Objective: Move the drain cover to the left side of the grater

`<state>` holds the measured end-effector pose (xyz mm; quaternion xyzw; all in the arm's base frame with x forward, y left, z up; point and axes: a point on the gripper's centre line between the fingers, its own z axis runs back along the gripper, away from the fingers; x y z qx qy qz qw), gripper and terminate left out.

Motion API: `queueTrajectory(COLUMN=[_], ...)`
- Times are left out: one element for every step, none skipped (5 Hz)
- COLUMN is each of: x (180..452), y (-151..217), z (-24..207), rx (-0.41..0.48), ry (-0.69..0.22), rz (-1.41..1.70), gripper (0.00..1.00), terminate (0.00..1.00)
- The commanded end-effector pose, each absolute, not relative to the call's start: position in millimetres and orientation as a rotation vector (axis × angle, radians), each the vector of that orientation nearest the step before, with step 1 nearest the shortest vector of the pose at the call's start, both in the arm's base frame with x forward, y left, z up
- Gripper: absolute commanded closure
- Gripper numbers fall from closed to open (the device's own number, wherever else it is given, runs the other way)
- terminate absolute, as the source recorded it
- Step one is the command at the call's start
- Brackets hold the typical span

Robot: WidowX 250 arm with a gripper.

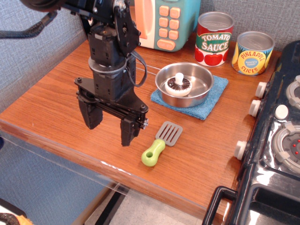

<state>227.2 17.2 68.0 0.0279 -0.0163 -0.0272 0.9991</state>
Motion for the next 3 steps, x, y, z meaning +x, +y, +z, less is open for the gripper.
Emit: queueTrajectory(x=[227, 252, 287], y=[17, 8, -8], z=[68, 76, 83], rx=[0.056, 0.04, 0.0], ry=[-0.033, -0.052, -0.078], rz=[-0.054, -0.073, -0.094], gripper=[0.0, 0.0, 0.0], terminate=[0.0, 0.0, 0.0])
